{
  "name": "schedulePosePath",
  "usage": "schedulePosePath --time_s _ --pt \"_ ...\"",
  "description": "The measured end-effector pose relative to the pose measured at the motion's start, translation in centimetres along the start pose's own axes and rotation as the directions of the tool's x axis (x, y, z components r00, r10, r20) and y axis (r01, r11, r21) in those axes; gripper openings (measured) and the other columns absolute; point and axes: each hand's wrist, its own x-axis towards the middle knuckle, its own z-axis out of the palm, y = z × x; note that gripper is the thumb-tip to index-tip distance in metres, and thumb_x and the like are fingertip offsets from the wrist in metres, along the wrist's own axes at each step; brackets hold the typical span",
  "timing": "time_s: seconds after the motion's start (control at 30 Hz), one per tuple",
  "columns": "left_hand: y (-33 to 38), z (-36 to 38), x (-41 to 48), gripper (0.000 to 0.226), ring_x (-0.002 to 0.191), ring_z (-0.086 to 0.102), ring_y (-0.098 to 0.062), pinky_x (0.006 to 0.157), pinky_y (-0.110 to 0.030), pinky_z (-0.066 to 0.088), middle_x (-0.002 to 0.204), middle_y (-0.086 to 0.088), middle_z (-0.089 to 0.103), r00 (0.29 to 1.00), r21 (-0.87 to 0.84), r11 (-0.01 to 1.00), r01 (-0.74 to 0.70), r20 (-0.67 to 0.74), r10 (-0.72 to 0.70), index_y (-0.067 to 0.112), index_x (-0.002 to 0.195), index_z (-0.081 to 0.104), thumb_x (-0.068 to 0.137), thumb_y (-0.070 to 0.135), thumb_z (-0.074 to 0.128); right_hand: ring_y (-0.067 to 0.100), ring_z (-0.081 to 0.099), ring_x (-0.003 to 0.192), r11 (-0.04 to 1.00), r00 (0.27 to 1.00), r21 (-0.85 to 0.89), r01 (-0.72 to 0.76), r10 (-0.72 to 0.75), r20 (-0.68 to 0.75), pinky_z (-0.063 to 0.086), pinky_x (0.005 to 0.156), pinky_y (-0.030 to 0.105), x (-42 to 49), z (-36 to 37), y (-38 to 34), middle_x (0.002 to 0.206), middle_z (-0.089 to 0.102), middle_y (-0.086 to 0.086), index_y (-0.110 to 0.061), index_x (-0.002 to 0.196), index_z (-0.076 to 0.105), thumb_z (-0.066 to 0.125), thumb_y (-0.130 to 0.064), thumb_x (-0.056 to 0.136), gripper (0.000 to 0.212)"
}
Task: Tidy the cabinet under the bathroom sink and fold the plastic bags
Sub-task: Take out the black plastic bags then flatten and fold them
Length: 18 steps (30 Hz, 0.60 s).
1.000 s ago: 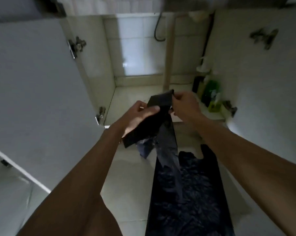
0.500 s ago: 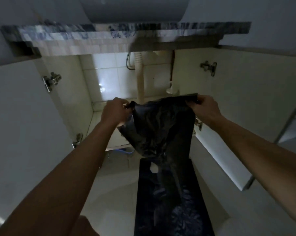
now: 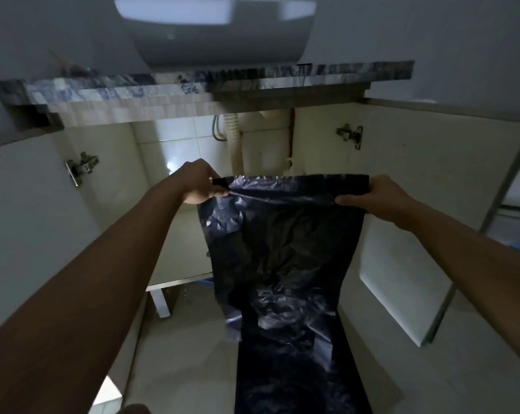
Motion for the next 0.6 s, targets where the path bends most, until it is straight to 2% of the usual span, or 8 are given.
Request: schedulePosePath --time_s 0.07,0.13,0.2,0.3,0.37,0.47,0.53,0.6 --pt "0.3 -0.2 0.1 0.022 0.083 0.062 -0.018 0.062 -0.025 0.051 0.1 -0.004 0.07 0.975 -0.029 0.997 0.078 0.21 -0.07 0.019 0.102 0.076 0.083 0.029 0.078 0.018 0.067 0.102 0.984 0.965 -0.127 -0.125 0.15 0.215 0.057 0.09 0.035 -0.1 -1.2 0.0 0.107 0.074 0.001 -0.016 0.11 0.074 0.088 -0.035 0.07 0.047" --pt "0.7 -0.4 -0.2 0.018 0.089 0.065 -0.022 0.074 -0.035 0.06 0.098 -0.006 0.069 0.902 -0.071 0.979 0.193 0.405 -0.148 0.016 0.093 0.074 0.079 0.024 0.082 0.018 0.068 0.103 0.939 0.894 -0.291 -0.183 0.283 0.349 0.058 0.088 0.035 -0.4 -2.3 -0.3 0.103 0.077 -0.001 -0.019 0.105 0.076 0.09 -0.031 0.069 0.04" --pt "0.9 -0.4 -0.2 0.021 0.095 0.066 -0.027 0.084 -0.042 0.059 0.1 -0.011 0.07 0.837 -0.039 0.967 0.25 0.51 -0.196 0.013 0.094 0.074 0.076 0.02 0.084 0.02 0.069 0.104 0.896 0.835 -0.389 -0.214 0.375 0.403 0.058 0.089 0.036 -0.6 -2.9 -0.7 0.101 0.077 -0.001 -0.019 0.104 0.077 0.09 -0.029 0.07 0.038" --pt "1.8 0.1 0.0 0.022 0.098 0.066 -0.028 0.086 -0.045 0.058 0.103 -0.014 0.071 0.76 0.075 0.965 0.251 0.602 -0.245 0.012 0.095 0.074 0.076 0.015 0.084 0.019 0.07 0.104 0.84 0.758 -0.493 -0.226 0.47 0.452 0.056 0.091 0.038 -0.6 -3.0 -1.5 0.1 0.078 -0.003 -0.02 0.107 0.075 0.088 -0.028 0.073 0.037" --pt "2.0 0.8 1.0 0.027 0.1 0.064 -0.029 0.085 -0.044 0.059 0.108 -0.014 0.068 0.787 0.103 0.966 0.236 0.563 -0.252 0.01 0.104 0.072 0.079 0.014 0.081 0.016 0.071 0.096 0.804 0.81 -0.567 -0.181 0.449 0.378 0.057 0.086 0.035 0.1 -2.5 -1.6 0.096 0.077 -0.002 -0.019 0.106 0.075 0.087 -0.031 0.074 0.037" --pt "1.7 2.1 3.2 0.031 0.098 0.066 -0.03 0.081 -0.041 0.06 0.11 -0.013 0.066 0.937 0.149 0.979 0.136 0.301 -0.176 0.008 0.112 0.071 0.084 0.021 0.077 0.016 0.066 0.081 0.782 0.968 -0.62 -0.065 0.2 0.15 0.054 0.069 0.027 2.0 -1.4 -0.9 0.091 0.071 0.002 -0.013 0.106 0.075 0.085 -0.035 0.076 0.038" --pt "1.9 2.8 4.0 0.033 0.092 0.067 -0.028 0.079 -0.039 0.059 0.108 -0.013 0.07 0.991 0.203 0.975 0.086 0.081 -0.104 0.011 0.114 0.071 0.085 0.026 0.075 0.02 0.064 0.083 0.794 0.997 -0.604 -0.072 0.079 -0.016 0.055 0.07 0.029 2.8 -0.7 -0.2 0.094 0.07 0.007 -0.012 0.109 0.076 0.081 -0.035 0.08 0.037" --pt "2.3 3.3 4.4 0.033 0.086 0.065 -0.028 0.071 -0.036 0.056 0.105 -0.012 0.07 0.991 0.172 0.979 0.112 -0.094 -0.097 0.014 0.115 0.07 0.084 0.024 0.073 0.022 0.065 0.082 0.821 0.987 -0.561 -0.109 0.023 -0.159 0.055 0.069 0.03 3.0 -0.2 0.0 0.093 0.07 0.006 -0.016 0.106 0.077 0.076 -0.037 0.084 0.03"
